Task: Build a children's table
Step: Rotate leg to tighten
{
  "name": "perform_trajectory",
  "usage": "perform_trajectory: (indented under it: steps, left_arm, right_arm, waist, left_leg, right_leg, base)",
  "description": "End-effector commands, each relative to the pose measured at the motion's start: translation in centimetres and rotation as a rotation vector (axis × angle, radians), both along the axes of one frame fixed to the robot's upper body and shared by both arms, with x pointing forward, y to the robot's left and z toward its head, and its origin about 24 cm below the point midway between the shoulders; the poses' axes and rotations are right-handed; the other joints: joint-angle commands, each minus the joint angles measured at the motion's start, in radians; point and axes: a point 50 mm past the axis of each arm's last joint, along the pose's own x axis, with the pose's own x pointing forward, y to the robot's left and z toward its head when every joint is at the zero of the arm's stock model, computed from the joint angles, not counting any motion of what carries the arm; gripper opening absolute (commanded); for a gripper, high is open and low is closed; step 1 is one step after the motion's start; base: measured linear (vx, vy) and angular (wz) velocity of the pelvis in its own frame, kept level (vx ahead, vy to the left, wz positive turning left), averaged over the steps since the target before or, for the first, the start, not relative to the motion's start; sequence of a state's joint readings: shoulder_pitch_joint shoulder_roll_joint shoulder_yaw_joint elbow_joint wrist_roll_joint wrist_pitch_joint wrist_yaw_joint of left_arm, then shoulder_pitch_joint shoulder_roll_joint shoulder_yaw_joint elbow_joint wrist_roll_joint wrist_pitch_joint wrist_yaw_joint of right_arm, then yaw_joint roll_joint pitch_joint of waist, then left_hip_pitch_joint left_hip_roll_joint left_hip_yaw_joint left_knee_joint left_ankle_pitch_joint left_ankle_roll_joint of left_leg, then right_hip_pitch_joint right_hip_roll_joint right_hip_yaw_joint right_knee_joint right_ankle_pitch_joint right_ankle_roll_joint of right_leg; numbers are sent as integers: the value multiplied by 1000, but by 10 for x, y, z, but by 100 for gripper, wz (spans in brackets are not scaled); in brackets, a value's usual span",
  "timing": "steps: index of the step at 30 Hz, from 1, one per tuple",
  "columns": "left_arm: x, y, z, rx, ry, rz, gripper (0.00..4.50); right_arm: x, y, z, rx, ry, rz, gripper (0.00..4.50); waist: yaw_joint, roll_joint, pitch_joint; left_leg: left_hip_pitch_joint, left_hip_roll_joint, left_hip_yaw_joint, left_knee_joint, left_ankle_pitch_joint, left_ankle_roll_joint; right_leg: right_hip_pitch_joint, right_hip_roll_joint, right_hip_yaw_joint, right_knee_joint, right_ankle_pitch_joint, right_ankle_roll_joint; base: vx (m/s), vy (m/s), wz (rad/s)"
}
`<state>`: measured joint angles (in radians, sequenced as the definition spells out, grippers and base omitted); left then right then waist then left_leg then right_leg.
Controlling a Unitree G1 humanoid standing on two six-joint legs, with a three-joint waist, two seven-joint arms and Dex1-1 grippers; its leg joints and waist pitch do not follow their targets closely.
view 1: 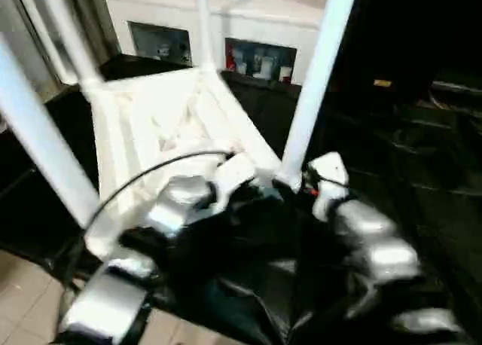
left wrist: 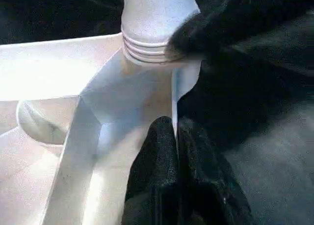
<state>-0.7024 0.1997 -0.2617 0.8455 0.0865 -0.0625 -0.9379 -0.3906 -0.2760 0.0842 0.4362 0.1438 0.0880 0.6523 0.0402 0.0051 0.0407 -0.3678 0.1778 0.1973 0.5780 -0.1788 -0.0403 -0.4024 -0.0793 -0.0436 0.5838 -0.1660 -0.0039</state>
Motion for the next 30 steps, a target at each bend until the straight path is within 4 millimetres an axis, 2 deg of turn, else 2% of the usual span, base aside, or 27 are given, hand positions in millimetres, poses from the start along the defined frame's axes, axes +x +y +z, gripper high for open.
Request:
perform_trajectory:
  steps: [1,3,5,6,9,11,16,24,30]
  left_arm:
    - [-8,1,-1,-78,21,-72,0]
    - [-9,2,-1,-78,25,-86,0]
    - [-17,6,1,-107,63,-170,0]
    - [-17,6,1,-107,64,-171,0]
    - [-21,9,2,-122,82,-209,0]
    - [-23,10,2,-124,88,-218,0]
    - [-23,11,2,-128,91,-223,0]
    - [-24,12,2,-125,93,-219,0]
    - [-24,14,2,-122,99,-217,0]
  right_arm:
    - [-5,0,8,20,-5,109,382]
    - [-7,-1,9,21,-7,130,382]
    - [-16,-5,12,7,18,247,382]
    - [-17,-5,12,6,19,250,382]
    - [-23,-7,10,-21,50,314,382]
    - [-24,-7,9,-28,59,332,382]
    - [-26,-4,7,-30,68,350,382]
    - [-26,-1,6,-14,86,360,312]
    - [-26,1,6,-3,92,369,266]
  waist:
    - [5,-15,-56]
    - [5,-14,-54]
    - [8,-17,-54]
    - [11,-17,-55]
    - [14,-15,-54]
    - [20,-15,-53]
    - [20,-17,-52]
    - [21,-17,-54]
    - [22,-17,-54]
  left_leg:
    - [11,50,-21,-64,-251,74]
    - [9,50,-20,-64,-249,77]
    - [11,52,-21,-65,-261,69]
    - [9,54,-23,-65,-252,70]
    - [11,54,-18,-64,-235,73]
    - [12,55,-18,-65,-242,68]
    - [12,53,-20,-66,-258,54]
    - [11,52,-19,-65,-231,60]
    - [11,52,-20,-65,-235,57]
  right_leg:
    - [46,-64,36,-73,-266,-205]
    - [43,-64,36,-72,-270,-212]
    - [44,-66,35,-74,-298,-211]
    - [47,-67,36,-70,-291,-210]
    - [41,-64,36,-67,-260,-224]
    - [40,-66,37,-70,-288,-217]
    - [38,-67,37,-75,-349,-190]
    - [39,-66,36,-71,-307,-196]
    - [39,-66,36,-72,-319,-193]
  base:
    - [0,0,0]
    - [0,0,0]
    - [0,0,0]
    - [0,0,0]
    - [0,0,0]
    - [0,0,0]
    - [0,0,0]
    - [0,0,0]
    - [0,0,0]
